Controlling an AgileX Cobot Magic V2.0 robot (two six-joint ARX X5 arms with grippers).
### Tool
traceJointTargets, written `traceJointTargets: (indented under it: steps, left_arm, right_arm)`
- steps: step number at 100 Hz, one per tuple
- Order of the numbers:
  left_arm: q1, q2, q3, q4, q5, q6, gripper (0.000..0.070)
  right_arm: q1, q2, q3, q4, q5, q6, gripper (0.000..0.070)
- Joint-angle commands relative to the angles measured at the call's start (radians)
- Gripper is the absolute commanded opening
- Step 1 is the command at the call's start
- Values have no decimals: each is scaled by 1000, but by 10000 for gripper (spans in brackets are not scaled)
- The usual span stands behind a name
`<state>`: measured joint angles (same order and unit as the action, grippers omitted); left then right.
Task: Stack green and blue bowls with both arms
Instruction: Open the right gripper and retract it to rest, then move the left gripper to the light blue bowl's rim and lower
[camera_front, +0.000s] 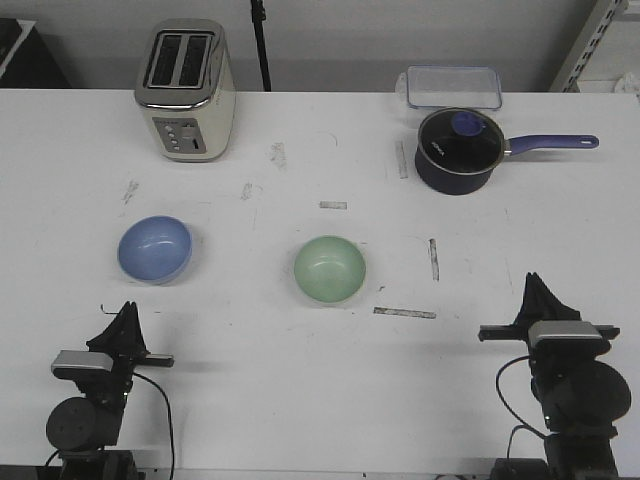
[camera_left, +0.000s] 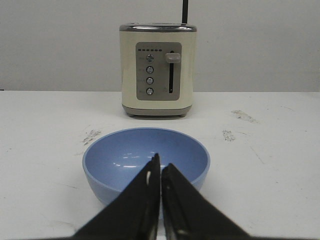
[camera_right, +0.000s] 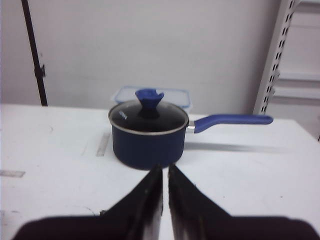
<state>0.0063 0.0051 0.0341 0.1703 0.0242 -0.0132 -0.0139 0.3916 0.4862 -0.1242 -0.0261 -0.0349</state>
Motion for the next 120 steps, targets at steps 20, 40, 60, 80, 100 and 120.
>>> traceJointTargets:
  steps: [20, 40, 60, 80, 100, 120]
  left_arm:
    - [1, -2, -22, 11, -2, 9, 2]
    - [1, -2, -22, 11, -2, 9, 2]
    - [1, -2, -22, 11, -2, 9, 2]
    - [1, -2, -22, 11, -2, 9, 2]
    - [1, -2, -22, 13, -1, -6, 2]
    - [1, -2, -7, 63, -2, -5, 1]
  right_arm:
    - [1, -137, -3, -19, 0, 15, 16]
    - [1, -182, -3, -19, 0, 15, 16]
    - [1, -182, -3, -18, 0, 15, 15]
    - [1, -182, -3, -18, 0, 15, 16]
    - [1, -182, -3, -18, 0, 15, 16]
    - [1, -182, -3, -18, 0, 15, 16]
